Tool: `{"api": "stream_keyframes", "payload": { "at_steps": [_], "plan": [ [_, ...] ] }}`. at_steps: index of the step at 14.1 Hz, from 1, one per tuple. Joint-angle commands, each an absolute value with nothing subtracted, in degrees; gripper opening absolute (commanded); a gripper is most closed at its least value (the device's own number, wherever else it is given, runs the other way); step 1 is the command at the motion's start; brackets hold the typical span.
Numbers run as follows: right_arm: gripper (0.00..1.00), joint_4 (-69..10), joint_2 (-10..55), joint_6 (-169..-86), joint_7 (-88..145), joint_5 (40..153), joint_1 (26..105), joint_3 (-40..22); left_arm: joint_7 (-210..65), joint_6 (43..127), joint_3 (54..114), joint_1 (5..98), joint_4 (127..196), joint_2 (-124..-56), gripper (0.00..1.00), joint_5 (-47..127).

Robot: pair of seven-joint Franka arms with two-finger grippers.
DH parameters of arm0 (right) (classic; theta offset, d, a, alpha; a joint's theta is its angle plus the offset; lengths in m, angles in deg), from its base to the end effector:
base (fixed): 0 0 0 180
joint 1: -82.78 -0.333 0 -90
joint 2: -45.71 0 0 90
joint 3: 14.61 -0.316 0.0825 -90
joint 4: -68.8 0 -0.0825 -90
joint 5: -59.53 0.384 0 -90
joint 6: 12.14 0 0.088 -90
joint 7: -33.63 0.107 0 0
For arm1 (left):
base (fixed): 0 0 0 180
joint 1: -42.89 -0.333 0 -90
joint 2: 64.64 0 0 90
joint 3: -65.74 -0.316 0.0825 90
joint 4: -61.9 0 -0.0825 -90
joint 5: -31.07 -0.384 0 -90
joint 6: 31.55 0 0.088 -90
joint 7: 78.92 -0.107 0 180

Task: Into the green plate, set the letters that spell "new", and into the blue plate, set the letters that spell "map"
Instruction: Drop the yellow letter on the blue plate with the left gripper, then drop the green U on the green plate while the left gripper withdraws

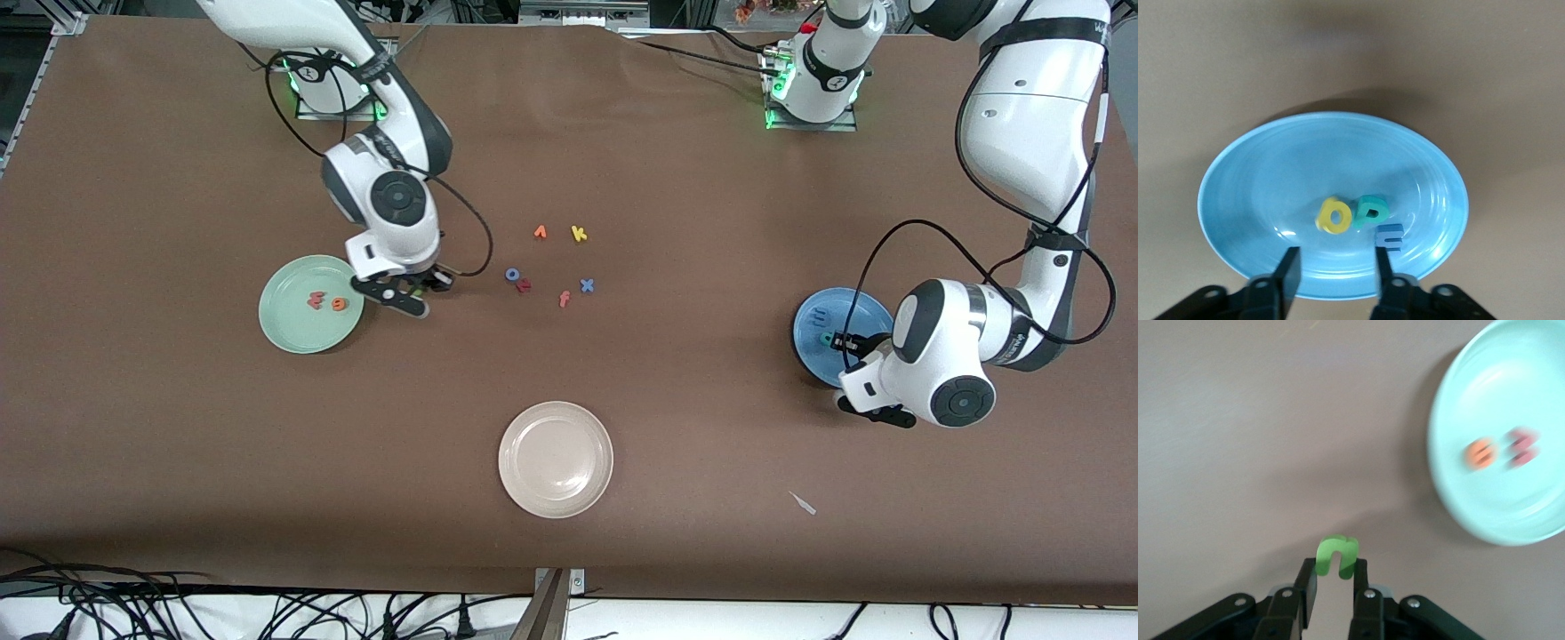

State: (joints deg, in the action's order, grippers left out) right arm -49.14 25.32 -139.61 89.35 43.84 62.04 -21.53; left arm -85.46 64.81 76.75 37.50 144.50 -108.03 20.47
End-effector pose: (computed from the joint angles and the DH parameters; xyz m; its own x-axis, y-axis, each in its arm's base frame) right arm 0.5106 0.2572 0.2487 0.9537 -0.3007 0.0061 -0.2933 -0.9256 0.2391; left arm 0.6613 -0.0282 0.2167 0.8448 -0.2363 -0.4801 -0.2505 -0.9675 0.0353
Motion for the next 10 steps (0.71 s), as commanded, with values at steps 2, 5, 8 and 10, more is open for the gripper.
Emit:
{"api": "stream_keyframes", "payload": {
  "at_steps": [2, 5, 8, 10],
  "plan": [
    [0.13, -50.72, 32.07, -133.45, 69.81, 47.31, 62.04, -13.67, -87.44, 60.39, 77.08, 36.30, 142.41, -104.99, 1.00, 19.82],
    [0.13, -55.19, 37.35, -133.25, 56.17, 47.32, 62.04, -6.37, -87.53, 58.46, 77.08, 35.51, 142.41, -102.35, 1.00, 19.64],
    [0.13, -57.92, 38.86, -135.62, 46.23, 47.32, 62.04, 0.05, -87.44, 57.22, 77.17, 35.24, 142.24, -100.16, 1.00, 19.99],
    [0.13, -61.78, 38.95, -141.75, 43.22, 47.40, 62.04, 2.87, -87.27, 57.91, 77.08, 34.89, 143.11, -97.71, 1.00, 21.13]
  ]
}}
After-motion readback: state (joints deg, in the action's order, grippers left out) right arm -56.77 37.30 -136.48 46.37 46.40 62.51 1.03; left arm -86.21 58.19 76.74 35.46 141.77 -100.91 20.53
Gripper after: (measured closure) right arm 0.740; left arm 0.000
